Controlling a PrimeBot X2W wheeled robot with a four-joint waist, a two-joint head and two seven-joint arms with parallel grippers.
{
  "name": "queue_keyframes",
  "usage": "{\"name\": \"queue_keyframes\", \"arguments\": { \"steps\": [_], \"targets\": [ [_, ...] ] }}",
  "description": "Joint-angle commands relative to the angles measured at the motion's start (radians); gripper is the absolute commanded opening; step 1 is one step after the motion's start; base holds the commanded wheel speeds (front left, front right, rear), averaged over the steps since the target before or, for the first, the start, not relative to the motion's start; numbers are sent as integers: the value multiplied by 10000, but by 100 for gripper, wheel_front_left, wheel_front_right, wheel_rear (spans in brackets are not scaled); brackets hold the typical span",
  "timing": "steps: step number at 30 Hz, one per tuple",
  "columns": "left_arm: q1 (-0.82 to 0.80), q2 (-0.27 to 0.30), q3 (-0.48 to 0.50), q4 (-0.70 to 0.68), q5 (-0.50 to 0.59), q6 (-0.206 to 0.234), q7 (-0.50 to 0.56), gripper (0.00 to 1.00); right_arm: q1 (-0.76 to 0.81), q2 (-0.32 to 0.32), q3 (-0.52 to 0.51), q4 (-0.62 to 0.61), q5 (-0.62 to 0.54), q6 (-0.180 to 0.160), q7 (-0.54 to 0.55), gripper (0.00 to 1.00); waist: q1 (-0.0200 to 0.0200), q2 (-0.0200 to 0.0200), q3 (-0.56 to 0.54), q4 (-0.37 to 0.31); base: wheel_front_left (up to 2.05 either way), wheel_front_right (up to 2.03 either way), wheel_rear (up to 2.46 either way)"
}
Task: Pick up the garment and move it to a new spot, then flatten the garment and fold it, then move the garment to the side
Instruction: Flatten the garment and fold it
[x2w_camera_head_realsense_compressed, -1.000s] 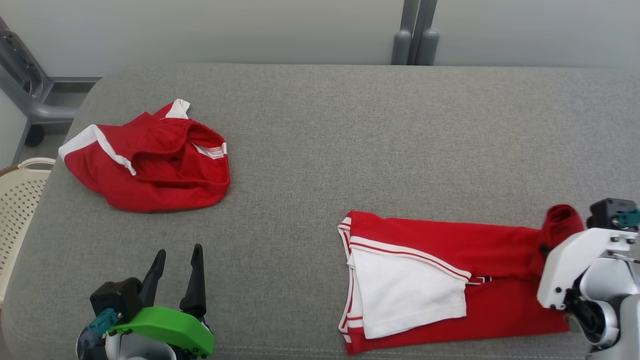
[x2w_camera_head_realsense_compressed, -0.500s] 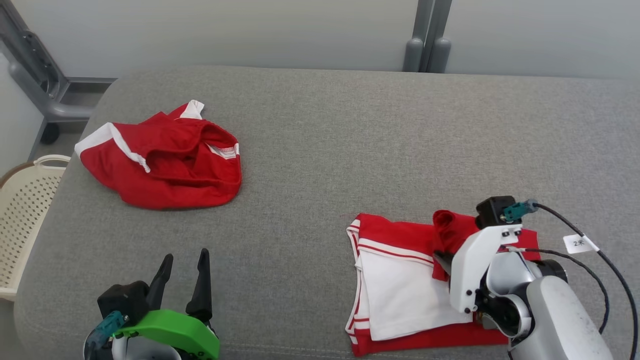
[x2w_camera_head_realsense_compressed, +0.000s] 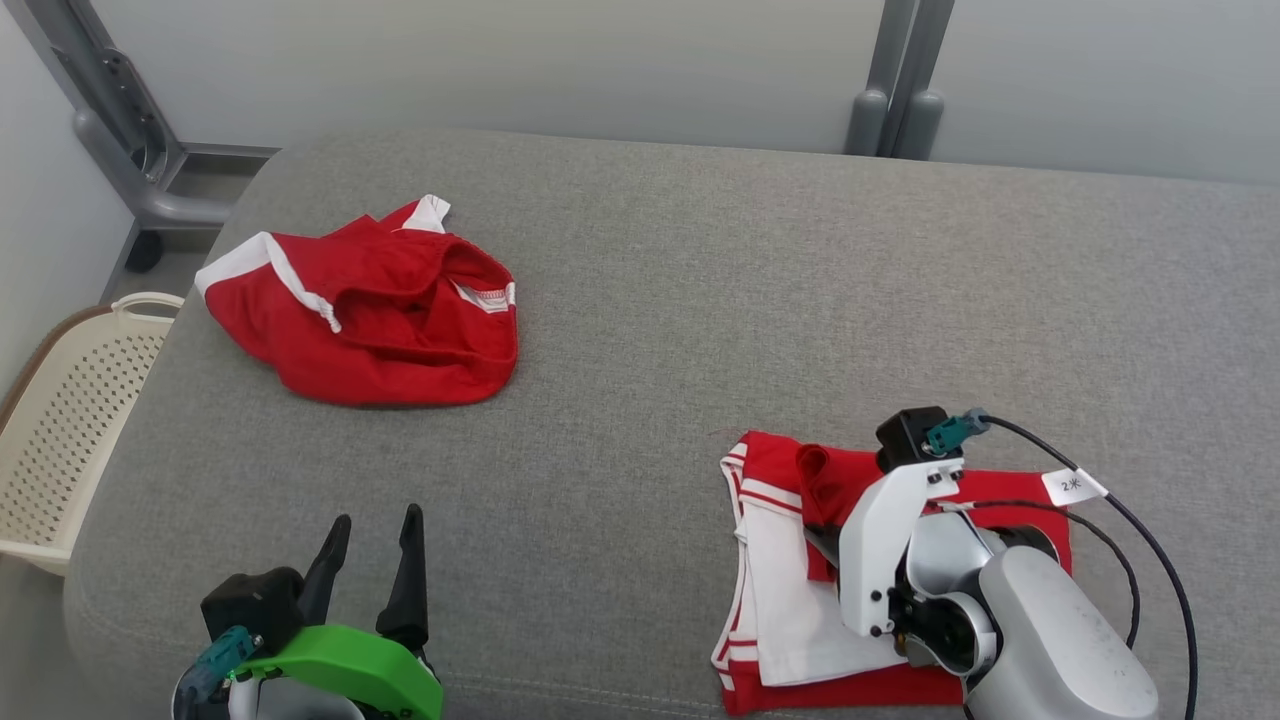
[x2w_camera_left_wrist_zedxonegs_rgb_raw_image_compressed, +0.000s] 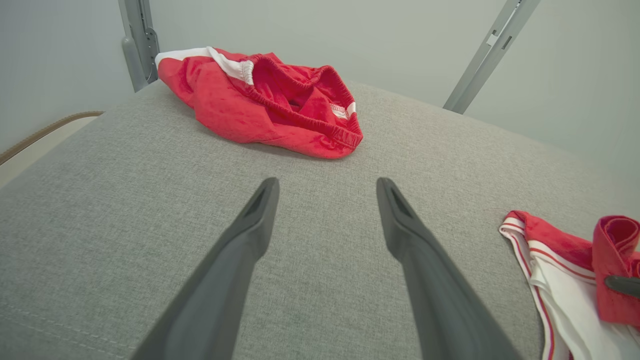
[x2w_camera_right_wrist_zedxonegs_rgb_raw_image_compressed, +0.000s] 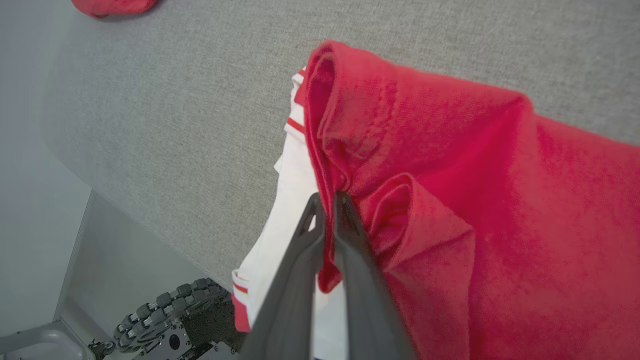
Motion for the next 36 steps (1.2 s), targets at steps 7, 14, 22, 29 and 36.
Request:
{"name": "queue_keyframes", "arguments": {
  "steps": [7,14,22,29,36],
  "targets": [
    [56,3,-47,41,-71,-50,-24,100,-460,-8,301,730,295,-2,-405,0,0,0,91,210,0,0,0],
    [-49,8,-11,79,-127,-39,-47,100,-718,-6,579,983,718,-2,-677,100,0,0,177,243,0,0,0],
    [14,66,64,93,-171,43,-96,100,-960,-17,226,365,1324,-2,-1227,100,0,0,46,10,0,0,0],
    [136,123,96,4,-220,65,-94,100,-452,-18,-1054,-173,-160,-2,-1570,100,0,0,-104,-206,0,0,0],
    [139,139,60,-89,-254,95,-92,100,724,-22,-1941,-676,-1557,-2,-1754,0,0,0,-151,-288,0,0,0]
  ]
}}
